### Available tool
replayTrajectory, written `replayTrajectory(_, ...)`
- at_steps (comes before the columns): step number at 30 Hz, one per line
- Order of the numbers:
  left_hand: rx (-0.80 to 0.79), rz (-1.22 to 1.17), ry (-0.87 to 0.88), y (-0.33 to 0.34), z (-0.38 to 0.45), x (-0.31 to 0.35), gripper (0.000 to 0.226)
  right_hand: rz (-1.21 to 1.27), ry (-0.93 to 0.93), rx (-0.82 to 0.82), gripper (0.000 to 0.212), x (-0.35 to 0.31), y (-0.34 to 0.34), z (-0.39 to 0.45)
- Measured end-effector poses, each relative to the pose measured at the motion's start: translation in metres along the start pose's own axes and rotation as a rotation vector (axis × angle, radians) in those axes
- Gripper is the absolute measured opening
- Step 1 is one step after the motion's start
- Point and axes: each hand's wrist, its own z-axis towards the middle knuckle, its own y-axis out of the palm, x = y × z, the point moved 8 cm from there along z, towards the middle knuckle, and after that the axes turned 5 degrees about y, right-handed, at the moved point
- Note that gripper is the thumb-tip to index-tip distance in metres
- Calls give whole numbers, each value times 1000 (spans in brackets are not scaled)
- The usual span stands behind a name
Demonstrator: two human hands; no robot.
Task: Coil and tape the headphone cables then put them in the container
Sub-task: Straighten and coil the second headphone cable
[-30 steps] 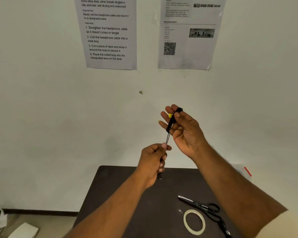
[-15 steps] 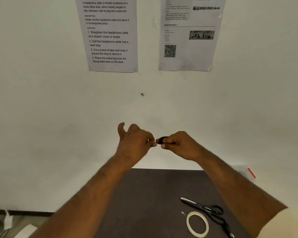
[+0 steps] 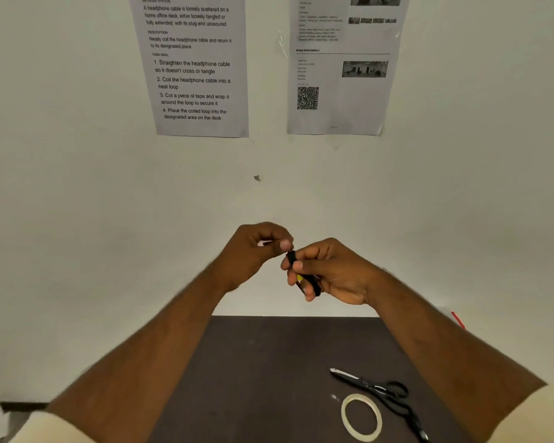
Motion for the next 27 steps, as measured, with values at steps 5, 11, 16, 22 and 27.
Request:
replayTrajectory(5, 148, -575, -278, 38, -28, -28, 33, 209, -75, -32, 15, -4, 7, 0)
replayTrajectory(11, 316, -737, -365, 60, -44, -34, 42, 342, -98, 86, 26, 7, 4, 8)
replayTrajectory(16, 286, -657, -358, 54, -44, -33, 39, 307, -85, 109, 23, 12, 5, 8)
replayTrajectory(22, 215, -268, -219, 26, -32, -29, 32, 38, -114, 160, 20, -3, -2, 5)
replayTrajectory(27, 318, -183, -233, 21, -28, -41, 27, -212, -151, 343, 22, -12, -14, 6)
